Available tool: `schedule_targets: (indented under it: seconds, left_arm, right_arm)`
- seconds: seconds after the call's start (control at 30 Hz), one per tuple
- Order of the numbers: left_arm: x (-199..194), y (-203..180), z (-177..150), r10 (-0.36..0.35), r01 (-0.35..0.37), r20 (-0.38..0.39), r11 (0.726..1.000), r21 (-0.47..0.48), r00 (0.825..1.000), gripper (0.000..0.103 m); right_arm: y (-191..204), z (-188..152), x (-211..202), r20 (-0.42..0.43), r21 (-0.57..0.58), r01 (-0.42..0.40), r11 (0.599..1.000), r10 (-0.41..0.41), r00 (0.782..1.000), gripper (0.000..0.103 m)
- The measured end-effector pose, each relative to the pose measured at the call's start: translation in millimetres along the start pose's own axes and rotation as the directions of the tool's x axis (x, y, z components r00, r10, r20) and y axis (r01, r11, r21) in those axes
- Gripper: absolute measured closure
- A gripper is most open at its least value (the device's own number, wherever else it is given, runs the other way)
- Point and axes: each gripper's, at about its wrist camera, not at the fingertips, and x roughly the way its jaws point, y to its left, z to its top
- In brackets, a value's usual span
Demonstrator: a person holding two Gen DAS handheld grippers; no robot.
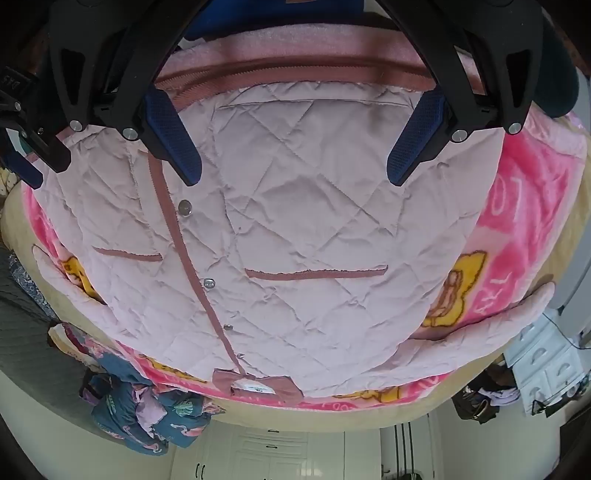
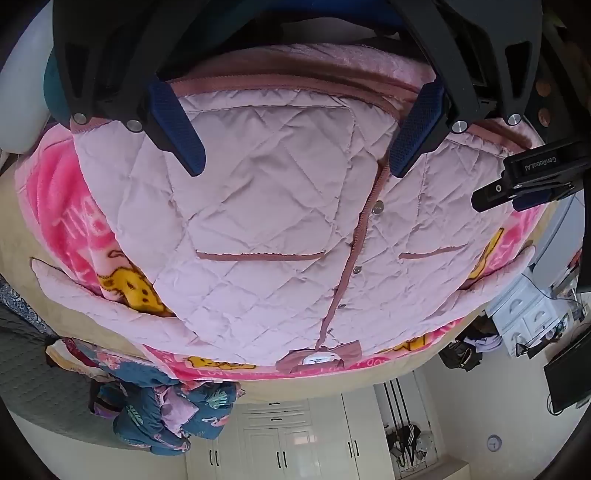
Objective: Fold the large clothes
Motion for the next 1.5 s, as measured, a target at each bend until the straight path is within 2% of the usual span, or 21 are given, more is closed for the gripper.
schedule_targets:
  seconds: [0.27, 0.63, 1.5]
  left_arm:
    - [0.6, -3.5, 0.8, 0.016, -0.016, -0.003, 1.000, 0.009, 1.000, 0.009]
    - [-6.4, 0.3, 5.4, -0.005, 0.005, 0.012, 1.000, 0.002, 1.000, 0.009]
    - [-7.8, -0.3, 6.1, -0.001, 0.000, 0.020, 1.000, 0.008, 1.000, 0.009]
  right_arm:
    - [1.2, 0.1, -1.0, -0.006, -0.001, -0.004, 1.000, 0.004, 1.000, 0.004]
    - [0.0, 1.2, -1.9, 0.004, 0.002, -0.003, 1.000, 0.003, 1.000, 0.004]
    - [0.5, 3.4, -8.1, 0.014, 0.001, 0.000, 1.000, 0.000, 1.000, 0.004]
